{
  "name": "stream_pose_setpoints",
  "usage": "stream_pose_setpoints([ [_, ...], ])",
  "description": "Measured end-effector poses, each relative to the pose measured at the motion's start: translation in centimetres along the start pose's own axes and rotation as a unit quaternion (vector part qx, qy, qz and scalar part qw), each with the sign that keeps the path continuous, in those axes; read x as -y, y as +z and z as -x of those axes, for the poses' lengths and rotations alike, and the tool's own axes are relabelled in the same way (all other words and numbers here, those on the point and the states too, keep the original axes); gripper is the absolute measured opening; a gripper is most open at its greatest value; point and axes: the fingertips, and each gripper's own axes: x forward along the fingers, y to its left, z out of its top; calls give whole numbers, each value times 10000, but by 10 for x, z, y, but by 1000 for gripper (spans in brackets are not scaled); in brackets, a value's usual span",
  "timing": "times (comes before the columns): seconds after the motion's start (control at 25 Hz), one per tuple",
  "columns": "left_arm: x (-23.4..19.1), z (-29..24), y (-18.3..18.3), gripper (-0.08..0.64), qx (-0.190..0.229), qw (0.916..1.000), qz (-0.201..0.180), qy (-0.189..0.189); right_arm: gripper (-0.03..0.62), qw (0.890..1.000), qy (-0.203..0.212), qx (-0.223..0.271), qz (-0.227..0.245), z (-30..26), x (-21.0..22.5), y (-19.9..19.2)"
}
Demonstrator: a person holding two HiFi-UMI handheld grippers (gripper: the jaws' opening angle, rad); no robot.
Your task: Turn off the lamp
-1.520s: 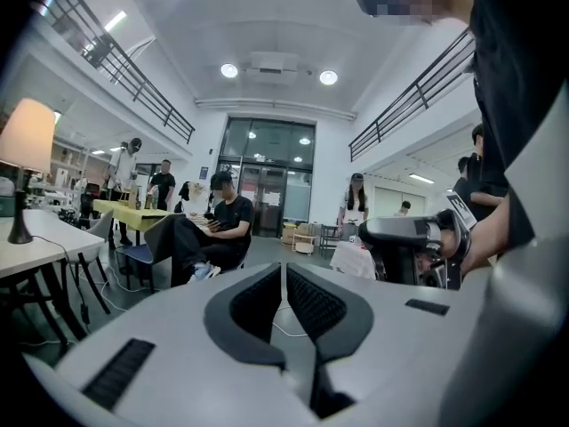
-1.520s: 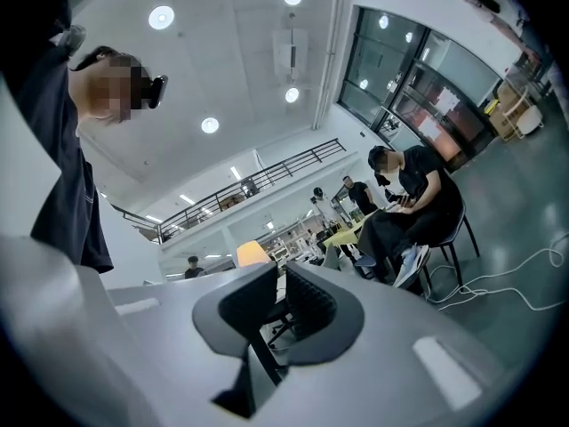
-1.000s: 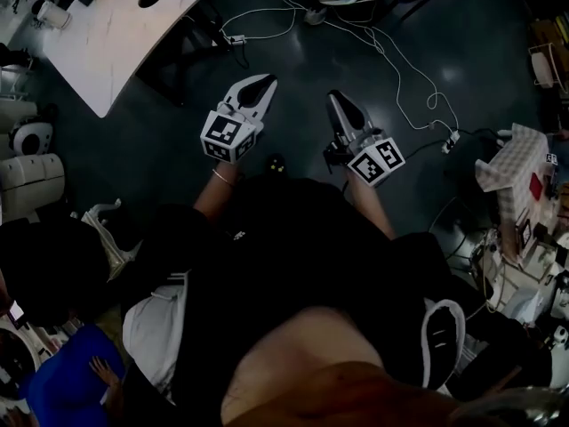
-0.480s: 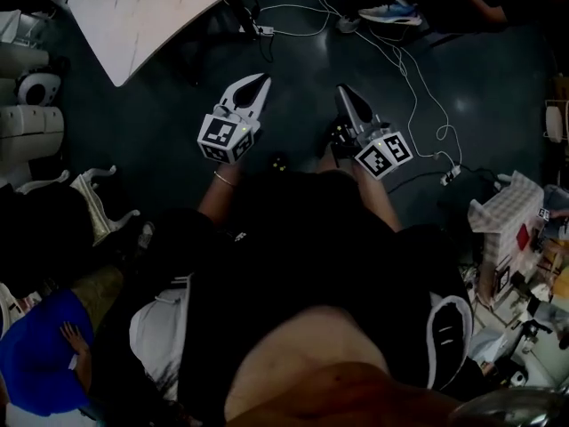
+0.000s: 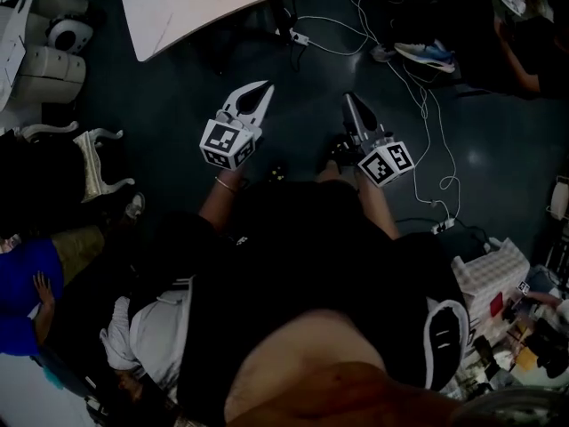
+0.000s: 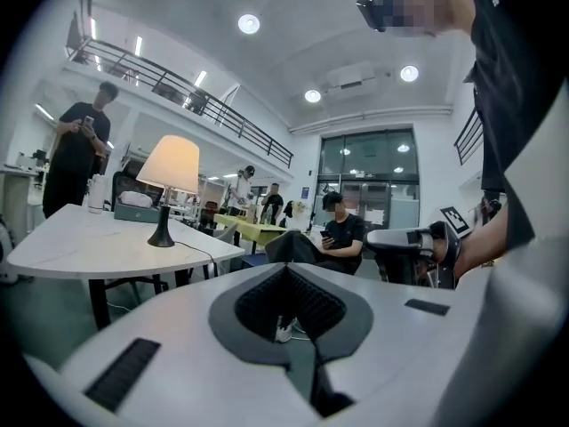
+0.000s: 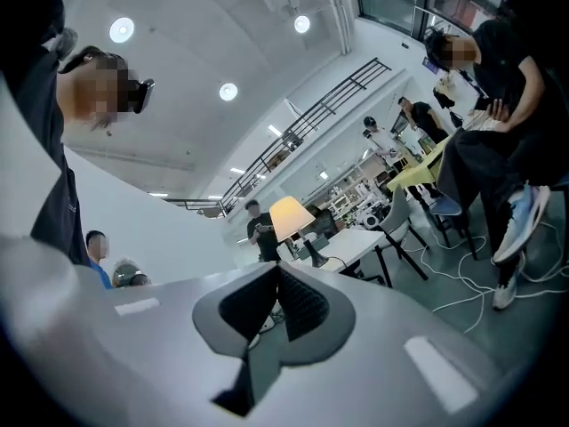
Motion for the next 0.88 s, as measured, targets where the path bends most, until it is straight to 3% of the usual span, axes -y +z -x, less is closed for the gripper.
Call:
stream_pose_setpoints([
  [0.36,-7,-27,4,8,-2,9975,67,708,0,9986,468,-168,-157,-23,46,25],
  [0.88,1,-126,12,8,-94,9944,105,1049,0,9976,574,-355,-179,-22,144,80],
])
